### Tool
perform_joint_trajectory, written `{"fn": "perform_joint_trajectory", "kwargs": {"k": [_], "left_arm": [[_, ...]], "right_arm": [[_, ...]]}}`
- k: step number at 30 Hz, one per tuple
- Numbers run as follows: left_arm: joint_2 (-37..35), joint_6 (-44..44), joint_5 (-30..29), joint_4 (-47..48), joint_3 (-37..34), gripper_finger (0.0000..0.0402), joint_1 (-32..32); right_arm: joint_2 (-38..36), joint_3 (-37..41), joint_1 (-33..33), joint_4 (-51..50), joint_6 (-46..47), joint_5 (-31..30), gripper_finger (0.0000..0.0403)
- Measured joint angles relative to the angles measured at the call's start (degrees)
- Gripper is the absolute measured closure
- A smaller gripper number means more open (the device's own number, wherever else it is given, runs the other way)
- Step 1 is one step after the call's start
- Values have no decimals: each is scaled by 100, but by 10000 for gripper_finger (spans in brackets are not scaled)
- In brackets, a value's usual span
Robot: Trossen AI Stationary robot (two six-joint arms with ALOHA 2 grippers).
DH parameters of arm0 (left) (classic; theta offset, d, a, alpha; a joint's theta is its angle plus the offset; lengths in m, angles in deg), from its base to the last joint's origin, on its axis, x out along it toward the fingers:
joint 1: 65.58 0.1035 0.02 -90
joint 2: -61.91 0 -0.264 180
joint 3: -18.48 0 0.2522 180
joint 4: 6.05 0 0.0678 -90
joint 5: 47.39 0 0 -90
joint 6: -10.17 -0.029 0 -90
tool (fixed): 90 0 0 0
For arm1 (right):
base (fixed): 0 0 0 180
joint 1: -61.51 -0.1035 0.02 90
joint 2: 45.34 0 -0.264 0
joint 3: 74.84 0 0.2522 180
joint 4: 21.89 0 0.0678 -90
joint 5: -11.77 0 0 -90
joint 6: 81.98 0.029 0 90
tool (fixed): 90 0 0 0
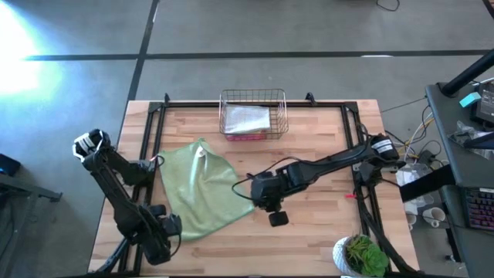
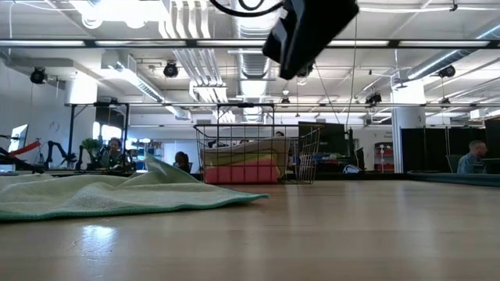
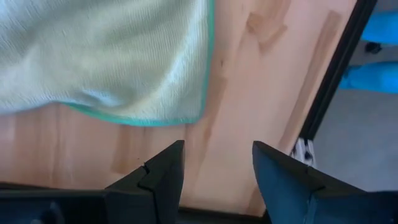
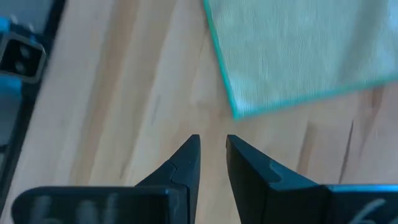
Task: Fold microfiber towels
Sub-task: Fold the light green microfiber cloth
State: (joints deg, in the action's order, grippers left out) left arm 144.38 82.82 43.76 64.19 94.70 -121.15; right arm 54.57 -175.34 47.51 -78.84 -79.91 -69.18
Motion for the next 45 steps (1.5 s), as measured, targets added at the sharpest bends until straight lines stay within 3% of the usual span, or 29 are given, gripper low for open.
{"fn": "perform_joint_trajectory", "kwargs": {"k": [9,14,20,31,38,45], "left_arm": [[0,-198,-438,-53,-2,229,-7],[33,-255,-493,-270,-9,229,-7],[733,-578,-586,-1078,83,229,-76],[1964,-434,-623,-589,594,229,-75],[2059,177,-1027,-255,590,229,-74],[2068,202,-1064,-73,455,229,-79]], "right_arm": [[291,13,0,347,-491,-6,333],[451,13,0,561,-748,-8,310],[664,15,0,623,-1399,-10,272],[1005,20,0,1341,-2319,-17,258],[1237,20,0,1520,-2371,-17,257],[1399,20,0,1700,-2466,-14,261]]}}
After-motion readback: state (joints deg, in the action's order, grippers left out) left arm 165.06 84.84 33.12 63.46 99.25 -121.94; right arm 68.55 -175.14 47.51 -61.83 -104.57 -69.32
